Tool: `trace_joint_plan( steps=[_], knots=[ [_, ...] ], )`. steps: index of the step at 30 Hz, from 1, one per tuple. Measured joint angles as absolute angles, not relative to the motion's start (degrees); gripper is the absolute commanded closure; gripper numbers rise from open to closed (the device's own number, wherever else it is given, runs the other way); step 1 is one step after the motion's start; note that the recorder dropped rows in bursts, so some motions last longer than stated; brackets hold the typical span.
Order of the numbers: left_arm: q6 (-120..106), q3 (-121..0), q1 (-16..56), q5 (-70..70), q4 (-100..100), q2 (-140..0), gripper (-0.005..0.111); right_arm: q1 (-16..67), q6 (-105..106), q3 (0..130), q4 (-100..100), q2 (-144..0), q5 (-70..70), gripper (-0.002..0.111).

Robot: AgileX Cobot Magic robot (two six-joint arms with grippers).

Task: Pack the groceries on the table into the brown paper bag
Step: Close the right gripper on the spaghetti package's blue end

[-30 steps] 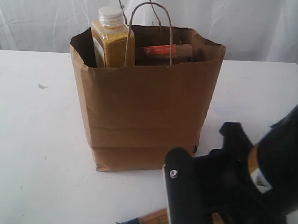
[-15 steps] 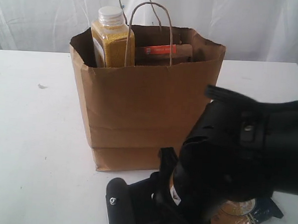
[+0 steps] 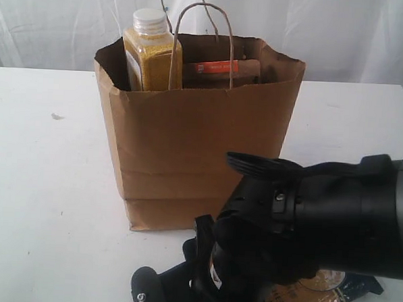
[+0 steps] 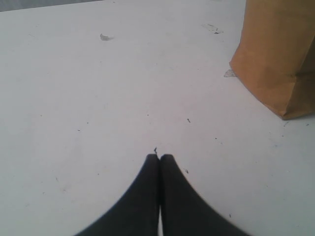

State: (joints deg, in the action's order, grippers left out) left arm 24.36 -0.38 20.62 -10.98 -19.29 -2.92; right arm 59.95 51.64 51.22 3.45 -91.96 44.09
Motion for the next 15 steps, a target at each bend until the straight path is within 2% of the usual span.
trace_joint_plan(
  steps=[15],
  knots=[
    [24.4,-0.4,20.6,-11.0,-19.3,-2.9,0.107,59.9,53.1,50.7,1.8,-98.1,38.4,0.02]
  ],
)
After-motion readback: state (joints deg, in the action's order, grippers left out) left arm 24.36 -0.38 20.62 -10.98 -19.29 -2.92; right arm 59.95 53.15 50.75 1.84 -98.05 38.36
